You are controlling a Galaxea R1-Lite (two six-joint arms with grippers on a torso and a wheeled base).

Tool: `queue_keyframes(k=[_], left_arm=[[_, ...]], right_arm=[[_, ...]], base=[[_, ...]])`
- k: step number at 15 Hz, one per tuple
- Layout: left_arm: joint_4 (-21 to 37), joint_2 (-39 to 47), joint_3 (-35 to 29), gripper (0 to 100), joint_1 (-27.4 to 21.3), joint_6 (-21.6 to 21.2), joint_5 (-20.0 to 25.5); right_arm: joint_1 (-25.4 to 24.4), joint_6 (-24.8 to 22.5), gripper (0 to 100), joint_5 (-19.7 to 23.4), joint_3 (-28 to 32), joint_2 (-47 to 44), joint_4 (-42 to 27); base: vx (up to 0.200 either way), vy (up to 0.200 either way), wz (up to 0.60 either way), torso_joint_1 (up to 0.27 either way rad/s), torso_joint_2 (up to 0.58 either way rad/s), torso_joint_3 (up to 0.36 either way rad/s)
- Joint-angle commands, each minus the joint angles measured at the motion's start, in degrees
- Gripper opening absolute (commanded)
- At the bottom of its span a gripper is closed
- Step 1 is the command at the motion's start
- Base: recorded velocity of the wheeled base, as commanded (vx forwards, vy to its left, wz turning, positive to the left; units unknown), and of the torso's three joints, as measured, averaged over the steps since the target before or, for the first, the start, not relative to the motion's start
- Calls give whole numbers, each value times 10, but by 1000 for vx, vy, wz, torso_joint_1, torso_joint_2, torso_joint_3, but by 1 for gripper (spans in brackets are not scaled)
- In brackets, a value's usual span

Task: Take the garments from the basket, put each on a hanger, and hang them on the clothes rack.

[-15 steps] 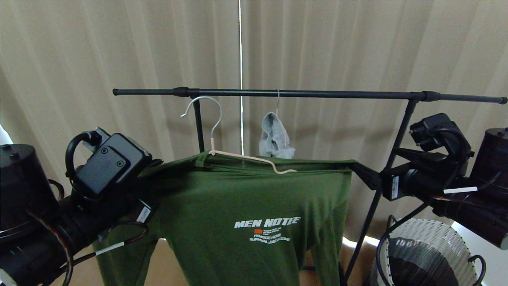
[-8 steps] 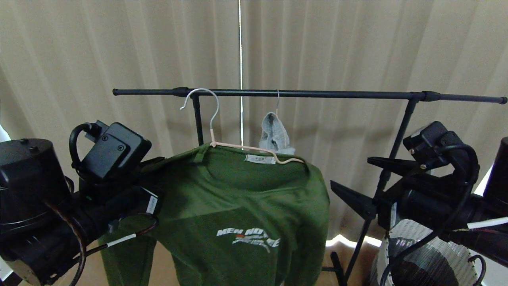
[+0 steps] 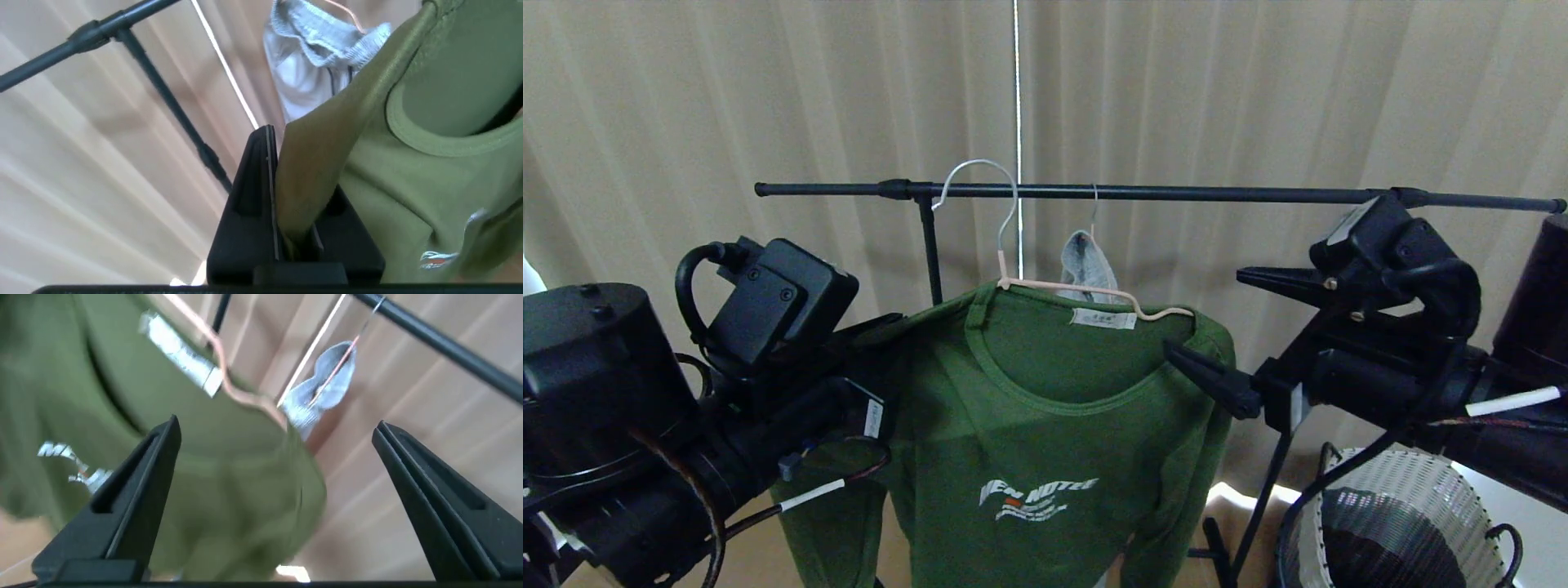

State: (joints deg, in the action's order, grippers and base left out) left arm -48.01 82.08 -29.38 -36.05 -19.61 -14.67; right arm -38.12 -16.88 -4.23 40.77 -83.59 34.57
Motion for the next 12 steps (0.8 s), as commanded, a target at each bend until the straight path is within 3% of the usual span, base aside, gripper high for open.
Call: queue_keyframes(k=[1,5,12], left_arm=[[-1,2,2,0,-9,-2,1],[-1,2,7,0,-25,-4,1],[-1,-3,9,0,-56,-4,2]], right_arm=[[0,-18,100,-3,36,-49,1],[1,-39,100,-7,86,-86,2],[-13,-55,100,-9,91,-100,3]], base=[[0,0,0,0,0,0],[0,0,0,0,0,0],[0,0,0,0,0,0]])
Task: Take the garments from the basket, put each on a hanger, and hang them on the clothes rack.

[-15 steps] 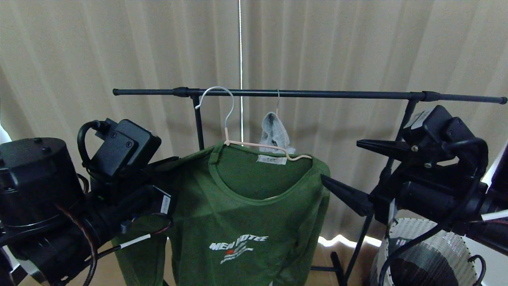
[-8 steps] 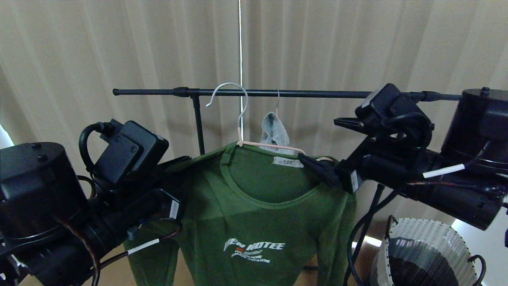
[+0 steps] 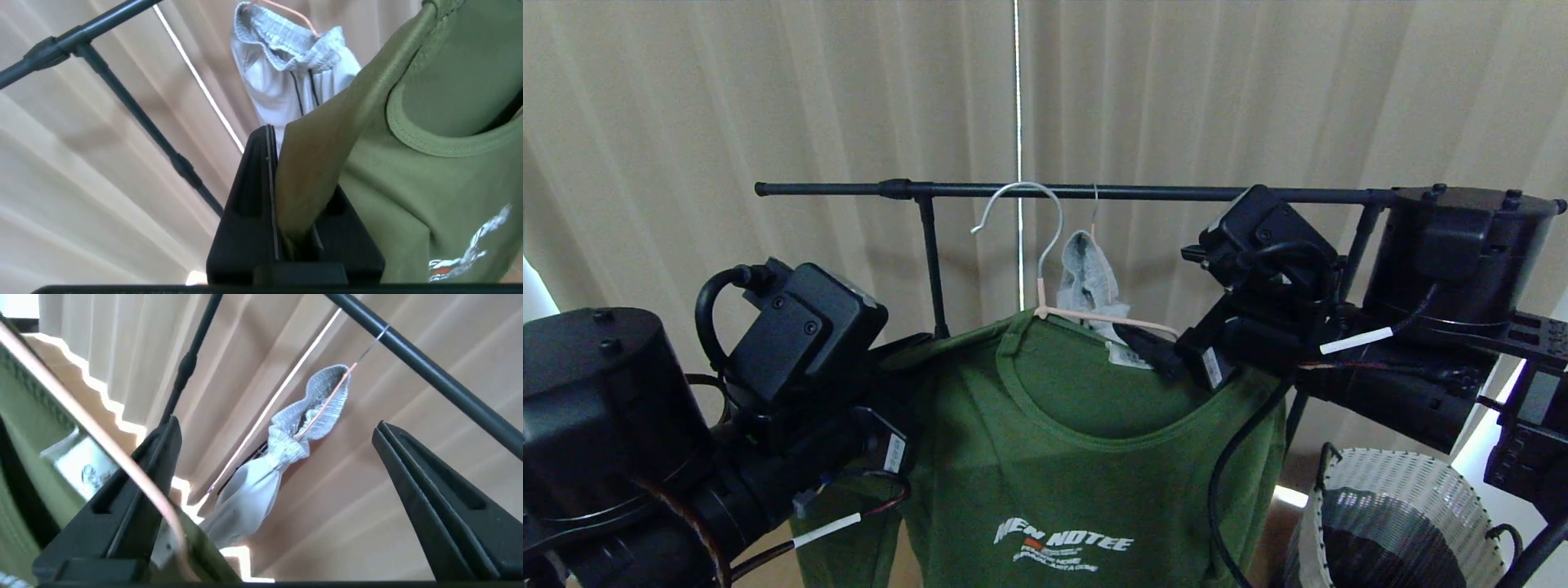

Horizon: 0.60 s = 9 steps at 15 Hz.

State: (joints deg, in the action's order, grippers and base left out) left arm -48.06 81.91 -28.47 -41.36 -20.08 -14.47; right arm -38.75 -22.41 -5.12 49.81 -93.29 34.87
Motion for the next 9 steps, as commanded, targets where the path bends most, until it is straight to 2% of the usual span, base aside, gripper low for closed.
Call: queue_keyframes(k=[1,3,4,9], left_arm=[[-1,-1,0,0,-4,0,1],[-1,-2,0,0,-4,0,1],[-1,-3,0,0,-4,0,1],[-1,-3,5,0,-2,0,1]], right_arm=[[-10,-1,100,0,-1,-3,0],[-13,0,100,0,-1,-3,0],[-13,0,0,0,-3,-2,0],[-13,1,0,-1,-11,7,1]], base=[[0,0,0,0,0,0],[0,0,0,0,0,0],[0,0,0,0,0,0],[0,0,0,0,0,0]])
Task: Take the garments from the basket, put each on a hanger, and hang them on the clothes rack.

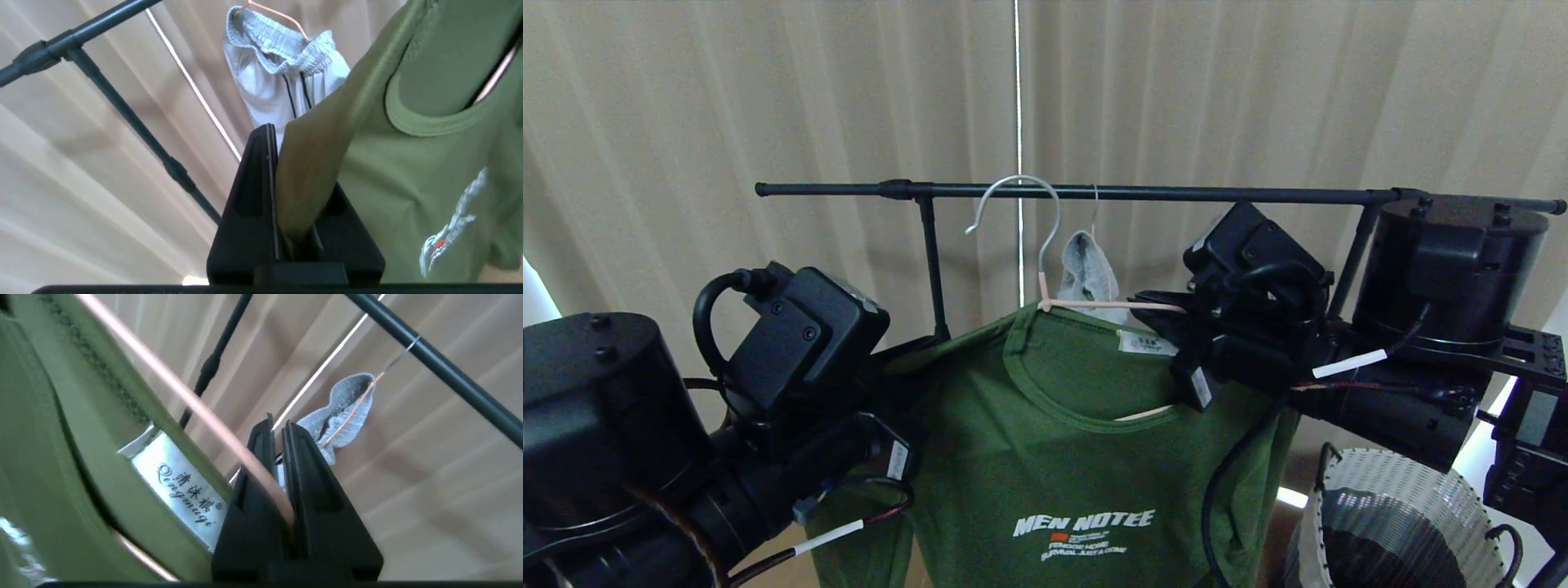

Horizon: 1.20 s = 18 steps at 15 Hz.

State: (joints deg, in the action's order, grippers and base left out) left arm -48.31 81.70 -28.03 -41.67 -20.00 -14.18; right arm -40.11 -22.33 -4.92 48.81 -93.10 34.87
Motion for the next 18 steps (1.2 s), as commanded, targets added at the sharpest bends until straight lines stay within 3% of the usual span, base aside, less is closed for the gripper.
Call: queue_keyframes(k=[1,6,7,10,13,18], left_arm=[[2,-2,1,0,1,0,-2],[-4,-5,2,0,1,1,-1],[-14,-5,2,100,1,1,0],[-18,-15,12,100,-1,1,13],[-18,-50,36,100,2,4,45],[-18,-88,103,100,62,6,69]], right_arm=[[0,0,0,-4,-8,14,1],[0,1,0,-26,-30,42,2],[1,1,0,-26,-29,48,2],[5,1,0,-27,-35,60,1],[53,1,0,-30,-54,88,1],[97,4,0,-26,-77,137,0]], base=[[0,0,0,0,0,0],[0,0,0,0,0,0],[0,0,0,0,0,0],[0,0,0,0,0,0],[0,0,0,0,0,0],[0,0,0,0,0,0]])
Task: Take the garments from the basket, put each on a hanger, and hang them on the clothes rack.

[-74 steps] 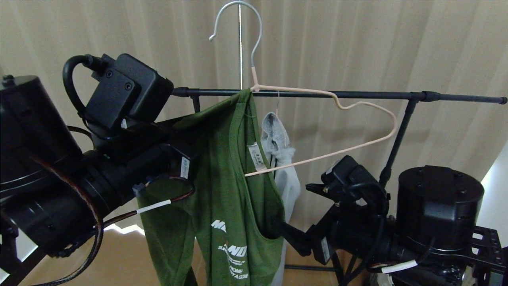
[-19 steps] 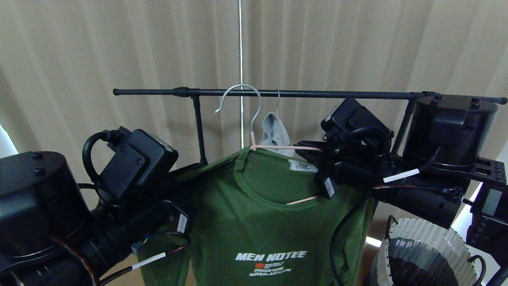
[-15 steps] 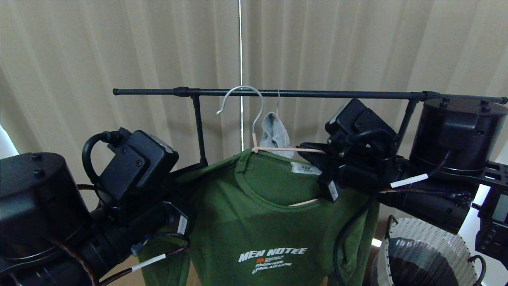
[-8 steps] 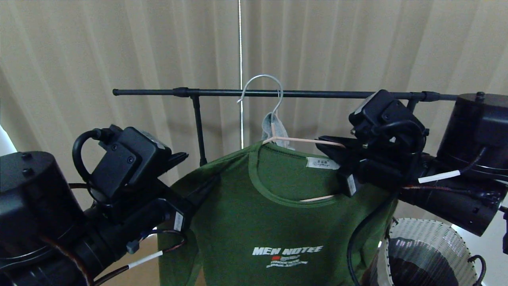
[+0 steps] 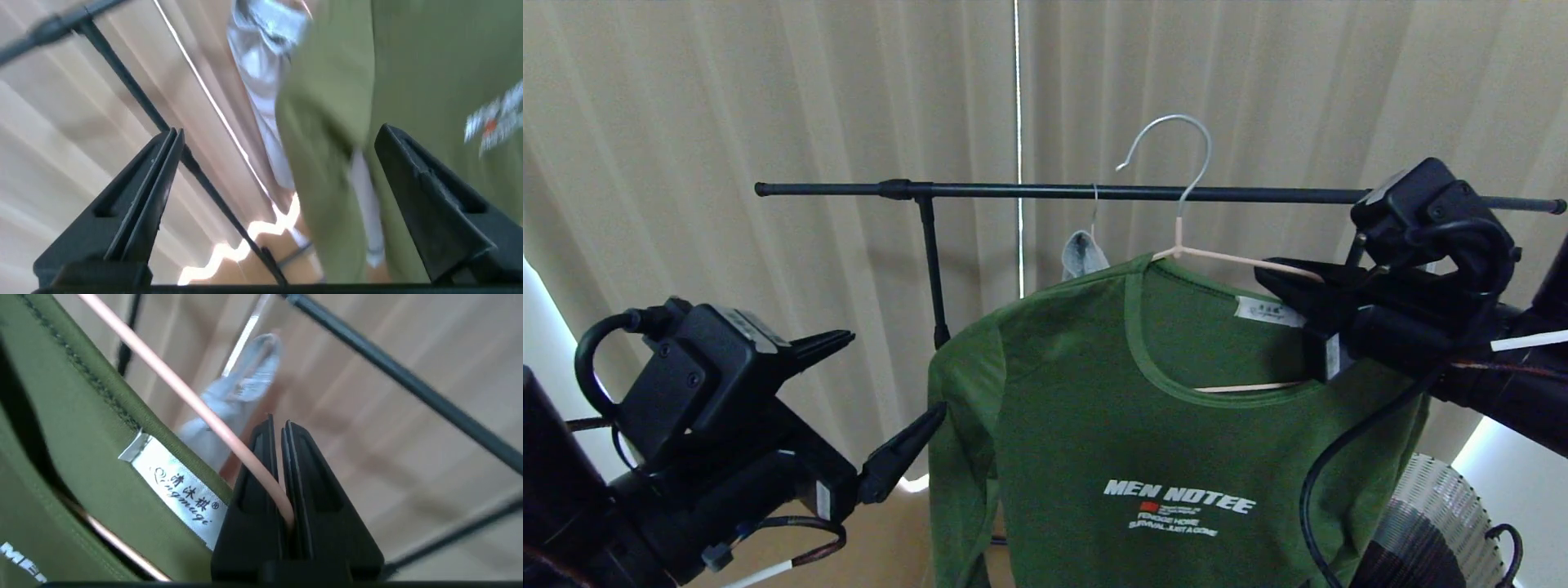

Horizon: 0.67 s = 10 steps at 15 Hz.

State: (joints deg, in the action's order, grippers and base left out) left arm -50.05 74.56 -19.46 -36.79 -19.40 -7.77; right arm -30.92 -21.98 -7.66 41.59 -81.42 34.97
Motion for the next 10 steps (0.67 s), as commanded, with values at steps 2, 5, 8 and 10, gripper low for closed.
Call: queue_keyframes(k=[2,5,8,10], left_arm=[[0,-19,40,100,14,0,17],[0,1,46,100,13,0,36],[-1,51,18,100,14,0,50],[-1,60,10,0,15,0,50]], right_arm=[[5,1,0,4,-7,33,0],[1,19,0,7,-13,46,1],[-30,31,0,12,-13,49,1],[-30,32,0,12,-13,49,1]], base=[[0,0,0,0,0,0],[0,0,0,0,0,0],[0,0,0,0,0,0],[0,0,0,0,0,0]])
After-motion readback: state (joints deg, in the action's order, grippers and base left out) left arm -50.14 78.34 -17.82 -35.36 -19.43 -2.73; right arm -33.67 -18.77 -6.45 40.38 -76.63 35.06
